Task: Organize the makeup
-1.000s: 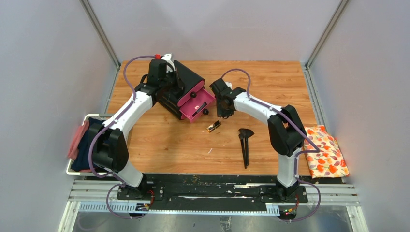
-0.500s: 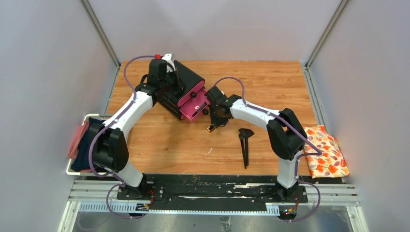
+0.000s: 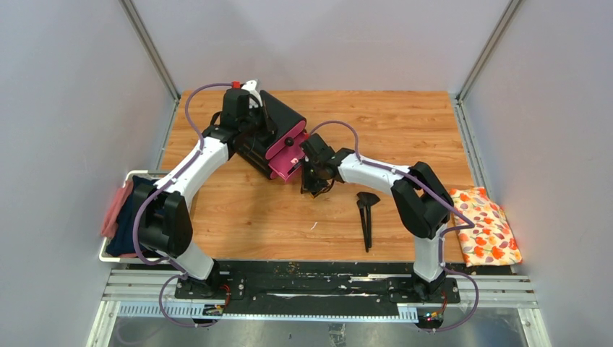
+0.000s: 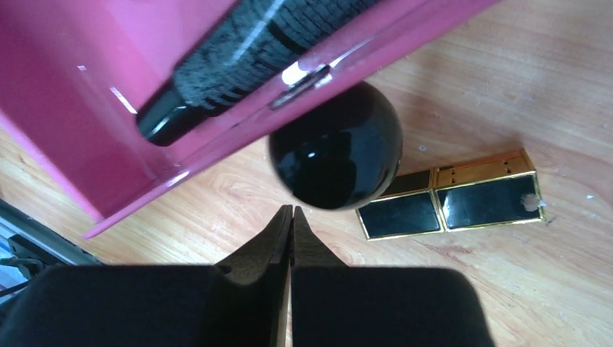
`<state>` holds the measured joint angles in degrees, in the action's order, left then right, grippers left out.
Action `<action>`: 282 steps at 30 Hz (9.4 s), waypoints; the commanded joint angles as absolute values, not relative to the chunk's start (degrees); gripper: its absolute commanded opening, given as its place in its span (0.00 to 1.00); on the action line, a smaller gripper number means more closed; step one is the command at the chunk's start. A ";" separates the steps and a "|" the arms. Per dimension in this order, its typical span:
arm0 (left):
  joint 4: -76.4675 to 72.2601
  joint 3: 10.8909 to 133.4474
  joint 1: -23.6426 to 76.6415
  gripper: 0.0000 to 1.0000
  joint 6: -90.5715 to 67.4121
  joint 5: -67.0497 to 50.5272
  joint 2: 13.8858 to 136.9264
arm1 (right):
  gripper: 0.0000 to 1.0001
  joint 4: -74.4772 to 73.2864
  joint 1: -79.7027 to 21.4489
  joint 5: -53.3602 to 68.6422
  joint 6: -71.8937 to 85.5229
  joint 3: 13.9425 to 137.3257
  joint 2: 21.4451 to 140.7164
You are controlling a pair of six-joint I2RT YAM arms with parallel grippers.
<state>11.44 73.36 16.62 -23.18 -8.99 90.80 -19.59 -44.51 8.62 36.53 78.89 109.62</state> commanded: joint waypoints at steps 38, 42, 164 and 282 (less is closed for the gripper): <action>15.91 69.79 16.33 0.00 -23.38 -11.09 91.60 | 0.47 -30.16 -36.77 -4.84 28.58 75.57 101.47; 16.00 69.46 16.34 0.00 -23.37 -10.78 91.31 | 0.64 -31.26 -36.70 -5.84 24.36 78.78 102.55; 16.38 68.19 15.82 0.00 -22.85 -9.32 90.17 | 0.14 -30.27 -40.43 7.11 29.92 100.05 105.59; 15.56 66.89 15.73 0.00 -22.81 -9.79 92.32 | 0.00 37.26 -33.79 26.29 56.80 66.32 121.20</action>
<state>7.20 69.84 16.19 -23.83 -10.20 89.43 36.40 -34.54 28.18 58.26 71.96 126.28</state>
